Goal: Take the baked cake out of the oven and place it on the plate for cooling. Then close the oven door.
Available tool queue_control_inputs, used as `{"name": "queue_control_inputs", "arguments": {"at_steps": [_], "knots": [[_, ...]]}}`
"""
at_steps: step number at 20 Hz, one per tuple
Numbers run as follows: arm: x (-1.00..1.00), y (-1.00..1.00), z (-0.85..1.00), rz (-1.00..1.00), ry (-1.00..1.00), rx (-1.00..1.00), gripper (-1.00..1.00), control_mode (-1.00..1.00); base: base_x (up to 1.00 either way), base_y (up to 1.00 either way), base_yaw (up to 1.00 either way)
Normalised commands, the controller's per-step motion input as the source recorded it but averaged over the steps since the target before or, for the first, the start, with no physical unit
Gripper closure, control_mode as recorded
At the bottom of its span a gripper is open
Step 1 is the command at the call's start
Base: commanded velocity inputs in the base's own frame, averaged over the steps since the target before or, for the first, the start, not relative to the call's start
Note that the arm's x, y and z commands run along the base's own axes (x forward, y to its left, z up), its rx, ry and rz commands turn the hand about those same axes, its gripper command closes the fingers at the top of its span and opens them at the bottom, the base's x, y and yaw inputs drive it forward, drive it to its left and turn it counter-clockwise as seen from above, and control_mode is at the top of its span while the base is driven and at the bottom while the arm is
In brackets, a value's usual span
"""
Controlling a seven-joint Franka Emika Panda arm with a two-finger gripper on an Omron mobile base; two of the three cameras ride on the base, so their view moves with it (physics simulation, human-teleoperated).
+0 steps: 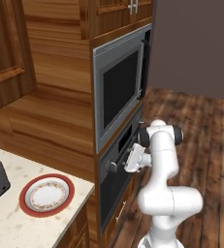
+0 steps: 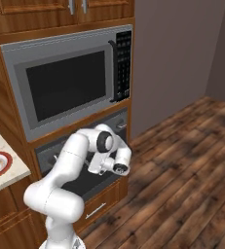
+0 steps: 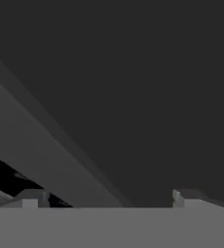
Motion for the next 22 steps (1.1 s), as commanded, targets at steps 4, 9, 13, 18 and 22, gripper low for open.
{"name": "queue_control_inputs", "arguments": {"at_steps": [4, 9, 13, 18, 22], "knots": [[0.00, 0.63, 0.24, -0.29, 0.03, -0.34, -1.00, -1.00, 0.00, 0.00, 0.00], [0.29, 0.66, 0.19, -0.36, 0.23, -0.45, -1.00, -1.00, 0.00, 0.00, 0.00], [0.24, 0.58, 0.18, -0.44, 0.19, -0.32, -1.00, -1.00, 0.00, 0.00, 0.00], [0.44, 0.62, -0.16, -0.44, 0.00, -0.28, 1.00, -1.00, 0.00, 0.00, 0.00], [0.53, 0.12, -0.23, -0.27, 0.12, -0.22, 1.00, -1.00, 0.00, 0.00, 0.00]]}}
